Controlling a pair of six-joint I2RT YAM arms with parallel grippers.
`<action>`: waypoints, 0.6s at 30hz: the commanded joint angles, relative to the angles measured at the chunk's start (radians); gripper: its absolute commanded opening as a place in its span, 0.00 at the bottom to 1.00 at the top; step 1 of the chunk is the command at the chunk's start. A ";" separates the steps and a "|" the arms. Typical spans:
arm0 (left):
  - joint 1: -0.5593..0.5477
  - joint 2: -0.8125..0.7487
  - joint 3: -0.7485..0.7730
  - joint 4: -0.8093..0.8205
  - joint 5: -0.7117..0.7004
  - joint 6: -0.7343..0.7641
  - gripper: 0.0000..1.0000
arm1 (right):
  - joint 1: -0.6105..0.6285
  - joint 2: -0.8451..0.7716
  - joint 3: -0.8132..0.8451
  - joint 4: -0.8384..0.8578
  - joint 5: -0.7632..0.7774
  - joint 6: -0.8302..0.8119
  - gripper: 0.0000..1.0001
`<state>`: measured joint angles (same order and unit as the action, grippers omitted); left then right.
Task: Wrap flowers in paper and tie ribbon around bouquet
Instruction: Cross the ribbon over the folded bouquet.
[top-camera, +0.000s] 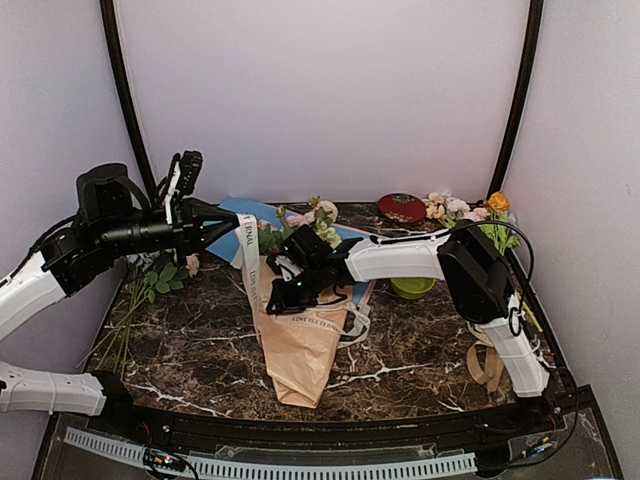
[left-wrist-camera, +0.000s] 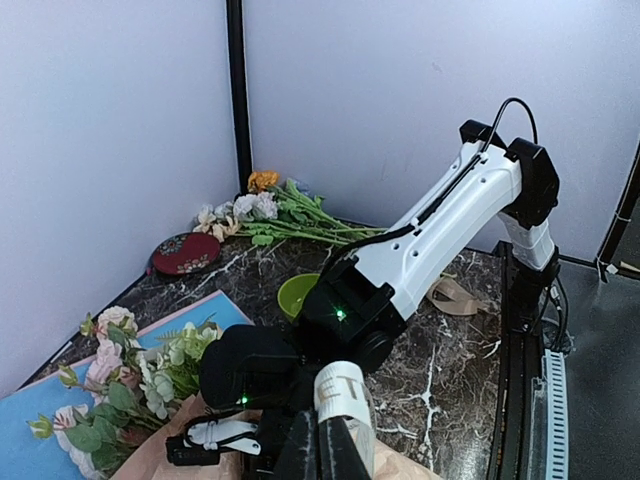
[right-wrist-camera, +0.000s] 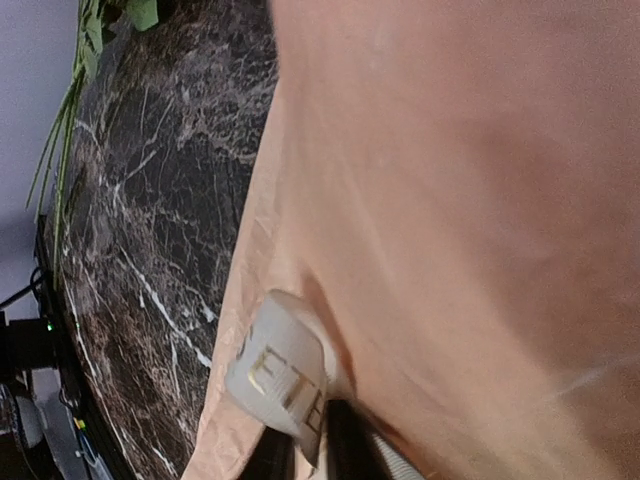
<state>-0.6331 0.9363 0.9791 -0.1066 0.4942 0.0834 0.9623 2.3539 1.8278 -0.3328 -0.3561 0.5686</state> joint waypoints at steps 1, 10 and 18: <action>0.003 0.085 -0.023 0.059 -0.007 -0.048 0.00 | -0.001 -0.072 -0.022 0.106 -0.065 0.049 0.25; 0.003 0.203 -0.066 0.135 -0.080 -0.099 0.00 | -0.015 -0.316 -0.262 0.338 -0.023 0.215 0.42; 0.003 0.306 -0.060 0.164 -0.089 -0.123 0.00 | -0.035 -0.325 -0.323 0.320 0.005 0.273 0.46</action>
<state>-0.6331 1.2121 0.9203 0.0109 0.4065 -0.0170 0.9417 1.9919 1.5352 -0.0376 -0.3649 0.7914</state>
